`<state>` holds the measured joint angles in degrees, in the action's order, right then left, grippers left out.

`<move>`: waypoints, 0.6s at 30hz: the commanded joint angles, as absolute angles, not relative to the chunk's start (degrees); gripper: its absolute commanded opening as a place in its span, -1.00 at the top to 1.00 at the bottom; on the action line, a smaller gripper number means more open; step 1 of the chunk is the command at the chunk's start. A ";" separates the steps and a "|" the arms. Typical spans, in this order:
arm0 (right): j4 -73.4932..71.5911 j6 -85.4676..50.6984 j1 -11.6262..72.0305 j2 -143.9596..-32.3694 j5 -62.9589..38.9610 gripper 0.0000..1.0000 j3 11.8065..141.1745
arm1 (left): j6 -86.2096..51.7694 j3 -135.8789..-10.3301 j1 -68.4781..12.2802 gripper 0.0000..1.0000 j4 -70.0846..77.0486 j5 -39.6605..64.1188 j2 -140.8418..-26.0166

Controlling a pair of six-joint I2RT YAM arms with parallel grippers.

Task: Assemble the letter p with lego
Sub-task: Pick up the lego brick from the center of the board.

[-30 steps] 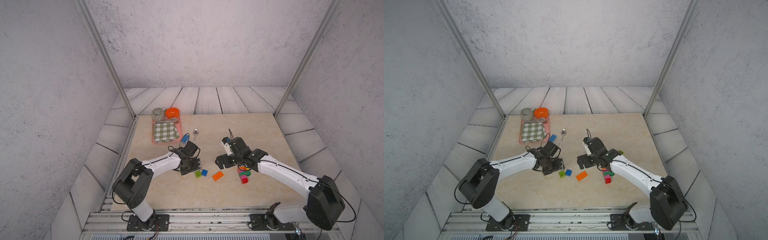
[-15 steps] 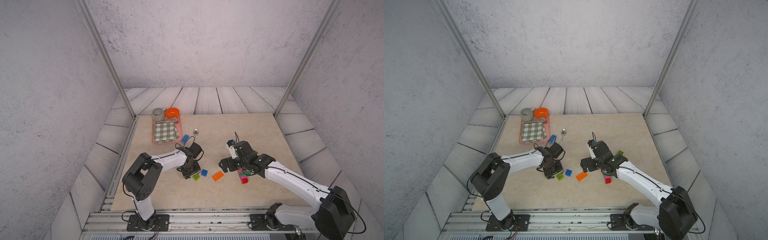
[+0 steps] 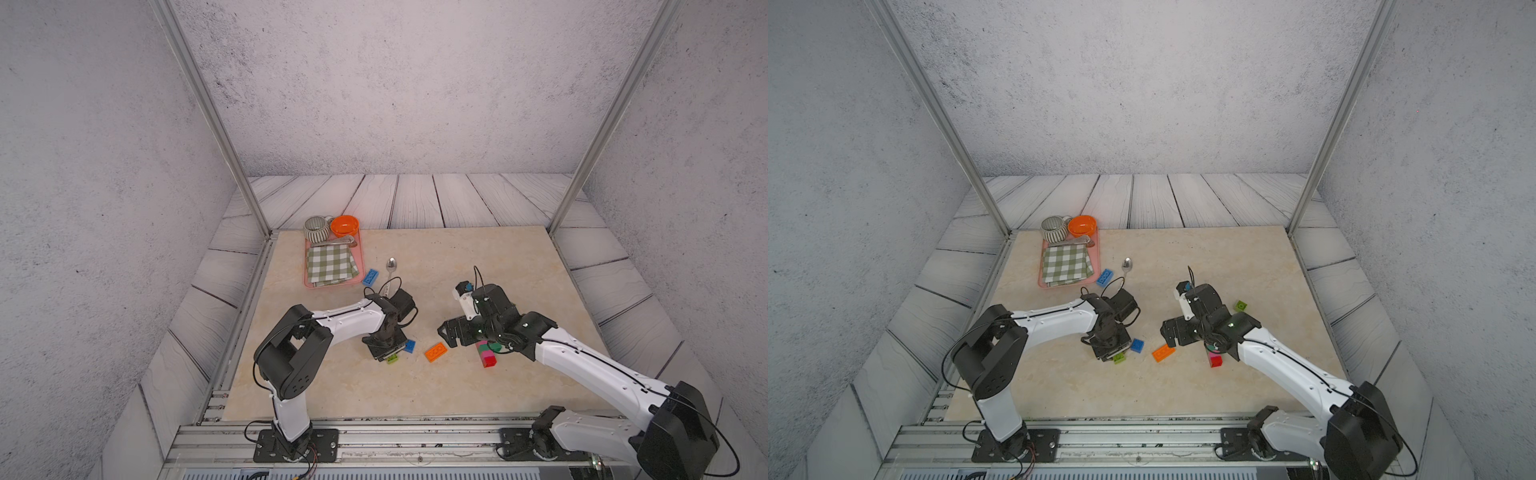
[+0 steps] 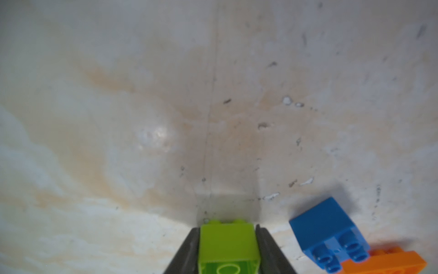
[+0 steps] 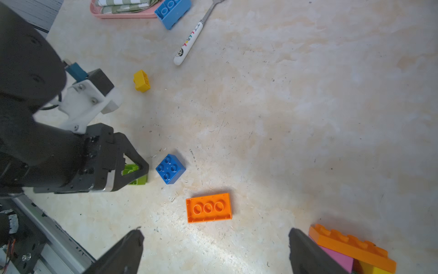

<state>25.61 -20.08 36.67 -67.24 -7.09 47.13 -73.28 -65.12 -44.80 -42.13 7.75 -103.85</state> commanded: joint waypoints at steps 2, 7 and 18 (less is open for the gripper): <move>24.16 -20.99 36.49 -64.98 -6.96 -0.98 45.67 | -73.67 -65.57 -44.91 0.42 -43.50 6.41 -105.05; 20.28 -20.72 36.49 -61.61 -7.99 -0.98 42.69 | -71.56 -64.80 -44.74 0.50 -42.99 7.83 -100.52; 6.31 -22.87 36.47 -51.81 -15.78 -0.98 35.20 | -62.98 -52.47 -35.44 0.51 -20.47 37.28 -79.41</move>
